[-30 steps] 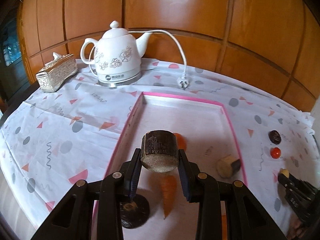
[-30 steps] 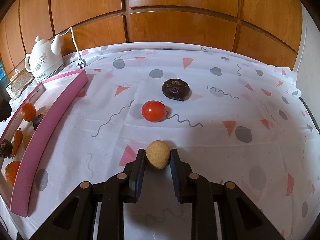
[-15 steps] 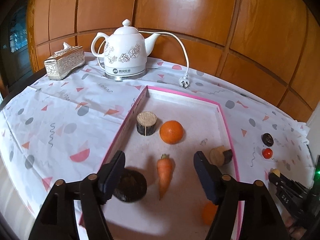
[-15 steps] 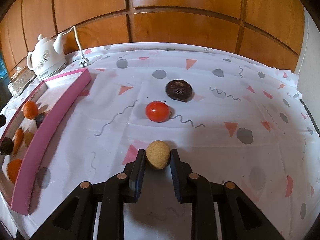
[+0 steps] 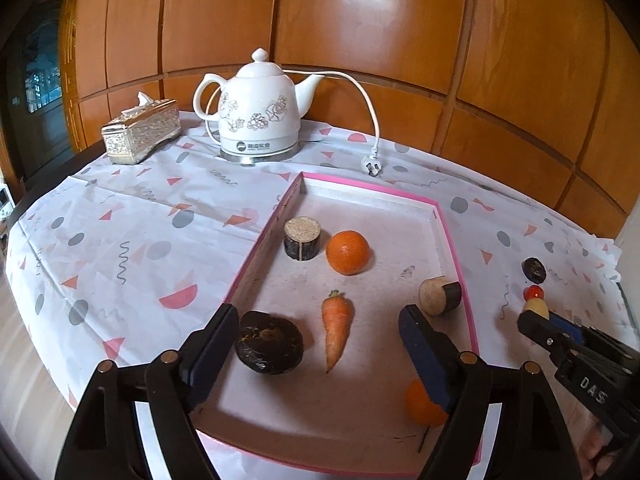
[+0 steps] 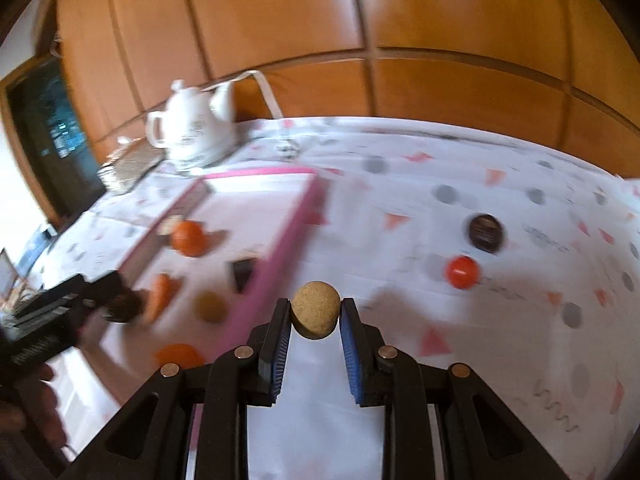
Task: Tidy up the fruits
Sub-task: 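Carry the potato into the pink tray and release it with the right tool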
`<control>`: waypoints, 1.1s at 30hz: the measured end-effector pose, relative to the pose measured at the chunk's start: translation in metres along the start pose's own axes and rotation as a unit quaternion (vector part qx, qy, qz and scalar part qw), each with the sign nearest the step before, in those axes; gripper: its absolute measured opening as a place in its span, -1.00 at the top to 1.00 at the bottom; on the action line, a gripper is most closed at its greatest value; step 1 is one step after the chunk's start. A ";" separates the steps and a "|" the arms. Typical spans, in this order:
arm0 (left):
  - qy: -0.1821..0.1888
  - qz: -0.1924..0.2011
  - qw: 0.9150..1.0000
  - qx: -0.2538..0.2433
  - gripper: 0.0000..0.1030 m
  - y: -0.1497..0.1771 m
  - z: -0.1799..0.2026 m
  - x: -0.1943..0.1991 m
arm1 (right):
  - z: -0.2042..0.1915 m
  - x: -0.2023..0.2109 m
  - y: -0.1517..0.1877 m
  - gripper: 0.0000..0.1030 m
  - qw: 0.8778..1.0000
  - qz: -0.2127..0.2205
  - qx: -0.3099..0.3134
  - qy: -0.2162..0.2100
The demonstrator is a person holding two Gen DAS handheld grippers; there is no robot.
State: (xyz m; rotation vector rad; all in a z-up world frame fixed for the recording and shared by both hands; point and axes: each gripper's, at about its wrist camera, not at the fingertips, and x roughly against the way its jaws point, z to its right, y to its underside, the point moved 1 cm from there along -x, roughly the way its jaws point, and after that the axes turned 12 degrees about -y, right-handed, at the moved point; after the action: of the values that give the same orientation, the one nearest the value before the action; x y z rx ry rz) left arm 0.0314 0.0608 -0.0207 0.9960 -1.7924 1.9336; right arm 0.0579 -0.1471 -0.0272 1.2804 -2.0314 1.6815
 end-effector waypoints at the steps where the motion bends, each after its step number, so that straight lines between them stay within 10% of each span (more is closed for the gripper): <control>1: -0.001 0.000 1.000 0.003 -0.61 0.000 -0.002 0.000 | -0.006 -0.002 -0.001 0.52 1.000 -0.003 0.006 -0.007; 13: -0.031 -0.002 0.999 0.042 -0.66 0.000 -0.033 -0.004 | -0.057 -0.030 -0.010 0.52 0.996 -0.037 0.048 -0.064; 33: -0.022 0.001 0.999 0.038 -0.66 0.003 -0.029 0.002 | -0.075 -0.032 -0.013 0.34 0.997 -0.023 0.062 -0.034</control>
State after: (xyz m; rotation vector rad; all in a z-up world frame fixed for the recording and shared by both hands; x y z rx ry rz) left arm 0.0205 0.0883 -0.0205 1.0692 -1.7565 2.0096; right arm 0.0603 -0.0654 -0.0137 1.4311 -1.9457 1.7905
